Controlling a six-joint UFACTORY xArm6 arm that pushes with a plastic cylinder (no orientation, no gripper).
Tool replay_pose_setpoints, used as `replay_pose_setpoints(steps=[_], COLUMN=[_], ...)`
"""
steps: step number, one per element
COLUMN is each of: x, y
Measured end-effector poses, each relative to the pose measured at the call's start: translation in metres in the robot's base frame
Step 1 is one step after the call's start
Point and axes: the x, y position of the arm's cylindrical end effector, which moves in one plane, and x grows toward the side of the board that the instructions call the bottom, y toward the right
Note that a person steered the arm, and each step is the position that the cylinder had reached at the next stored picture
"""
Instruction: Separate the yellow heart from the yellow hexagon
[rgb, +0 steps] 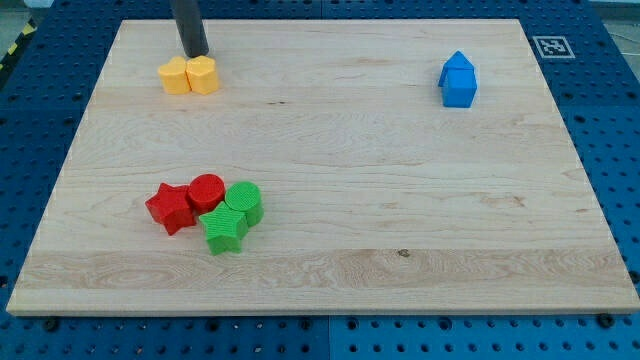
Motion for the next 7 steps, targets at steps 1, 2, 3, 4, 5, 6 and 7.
replay_pose_setpoints(steps=[1, 2, 3, 4, 5, 6, 7], x=[0.001, 0.001, 0.001, 0.003, 0.004, 0.004, 0.022], y=[-0.008, -0.01, -0.013, -0.015, -0.028, -0.038, -0.038])
